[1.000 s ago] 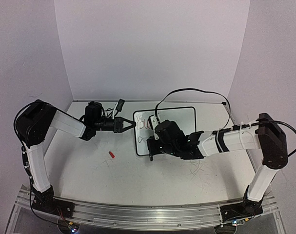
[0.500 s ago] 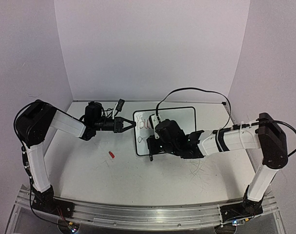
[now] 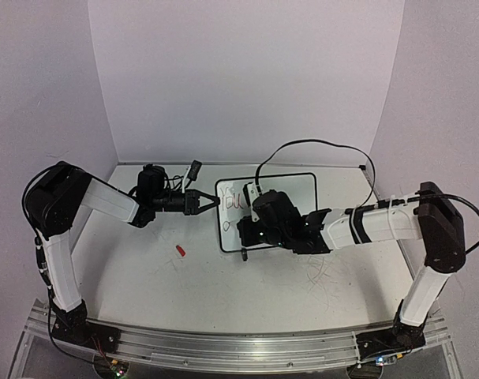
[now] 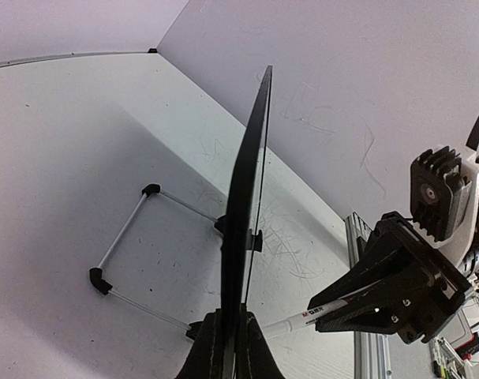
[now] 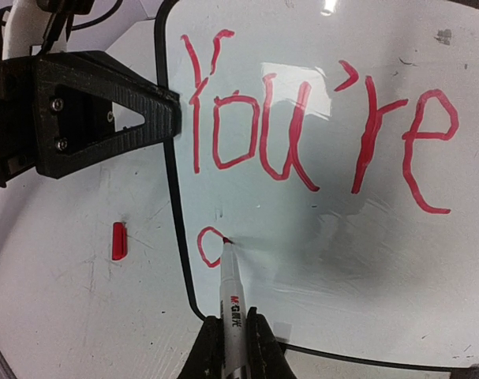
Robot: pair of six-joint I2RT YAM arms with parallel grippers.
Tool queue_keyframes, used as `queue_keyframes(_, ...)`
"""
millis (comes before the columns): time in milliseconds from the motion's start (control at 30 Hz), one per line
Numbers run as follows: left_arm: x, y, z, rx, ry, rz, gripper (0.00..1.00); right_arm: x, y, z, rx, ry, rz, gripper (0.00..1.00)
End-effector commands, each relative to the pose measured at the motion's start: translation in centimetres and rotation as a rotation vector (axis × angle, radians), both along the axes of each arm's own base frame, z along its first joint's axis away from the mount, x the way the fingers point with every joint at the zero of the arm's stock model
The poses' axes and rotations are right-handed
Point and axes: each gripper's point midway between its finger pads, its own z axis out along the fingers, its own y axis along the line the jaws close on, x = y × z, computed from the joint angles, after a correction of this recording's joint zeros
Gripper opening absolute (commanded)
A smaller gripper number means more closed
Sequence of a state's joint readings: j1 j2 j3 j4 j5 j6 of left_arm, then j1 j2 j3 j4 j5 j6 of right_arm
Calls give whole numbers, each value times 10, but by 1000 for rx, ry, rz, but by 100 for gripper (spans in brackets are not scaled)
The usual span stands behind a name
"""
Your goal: Write a sentence on the whiteboard
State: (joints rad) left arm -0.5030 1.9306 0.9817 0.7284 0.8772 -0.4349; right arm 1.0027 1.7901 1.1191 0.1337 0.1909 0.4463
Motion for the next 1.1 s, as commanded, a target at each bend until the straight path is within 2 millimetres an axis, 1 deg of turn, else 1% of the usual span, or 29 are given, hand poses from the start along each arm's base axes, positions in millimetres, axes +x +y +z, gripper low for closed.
queue_keyframes(0,-12,-11,22,-25,-47,-63,0,13,-22,-6,-51,-16,-75,0)
queue_keyframes(167,-11,-11,23,-26,-49,-63,0,5,-23,-14,-67,-4,-65,0)
queue_keyframes(567,-12,-11,23,-26,-48,-64,0,-4,-24,-17,-67,6,-58,0)
queue_keyframes(733,-12,-11,23,-27,-49,-65,0,-3,-25,-15,-67,5,-60,0)
queue_keyframes(867,-12,-11,23,-26,-50,-63,0,-2,-29,-5,-61,-17,-74,0)
queue_keyframes(1000,-12,-11,22,-25,-49,-63,0,-5,-27,10,-31,-30,-55,0)
queue_keyframes(1033,-12,-11,22,-25,-49,-63,0,-8,-24,15,-16,-35,-32,0)
queue_keyframes(1067,-12,-11,23,-26,-49,-64,0,-13,-18,29,27,-61,0,0)
